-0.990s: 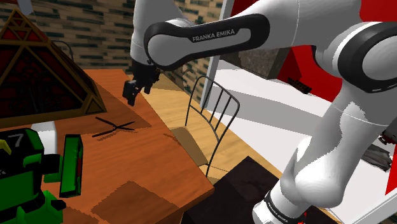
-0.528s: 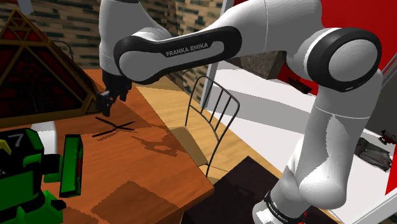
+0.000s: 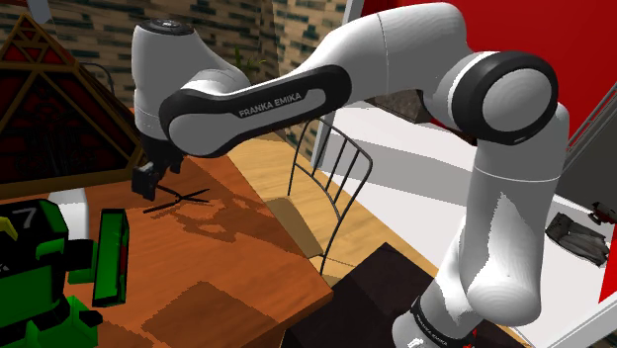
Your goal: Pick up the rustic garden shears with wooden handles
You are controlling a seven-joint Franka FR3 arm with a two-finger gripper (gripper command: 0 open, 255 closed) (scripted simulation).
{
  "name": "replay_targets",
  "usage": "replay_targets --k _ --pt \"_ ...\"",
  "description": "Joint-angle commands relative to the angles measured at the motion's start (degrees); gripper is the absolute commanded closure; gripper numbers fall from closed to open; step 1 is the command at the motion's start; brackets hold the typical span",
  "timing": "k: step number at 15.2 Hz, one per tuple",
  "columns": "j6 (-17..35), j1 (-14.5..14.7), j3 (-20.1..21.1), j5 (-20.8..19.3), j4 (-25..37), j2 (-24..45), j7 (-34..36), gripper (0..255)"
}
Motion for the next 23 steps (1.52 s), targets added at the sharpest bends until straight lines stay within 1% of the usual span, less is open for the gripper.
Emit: replay_targets --k 1,3,4,13,23 --pt "1.3 0.0 -0.2 -0.4 -0.9 0.4 0.4 0" --pt "1.7 0.0 -0.2 -0.5 -1.2 0.5 0.5 0" --pt "1.7 0.1 -0.2 -0.6 -1.2 0.6 0.6 255" --pt "1.7 0.0 -0.2 -0.5 -1.2 0.5 0.5 255" --pt "-5.0 -0.1 0.5 1.4 3.7 -1.5 -1.5 255"
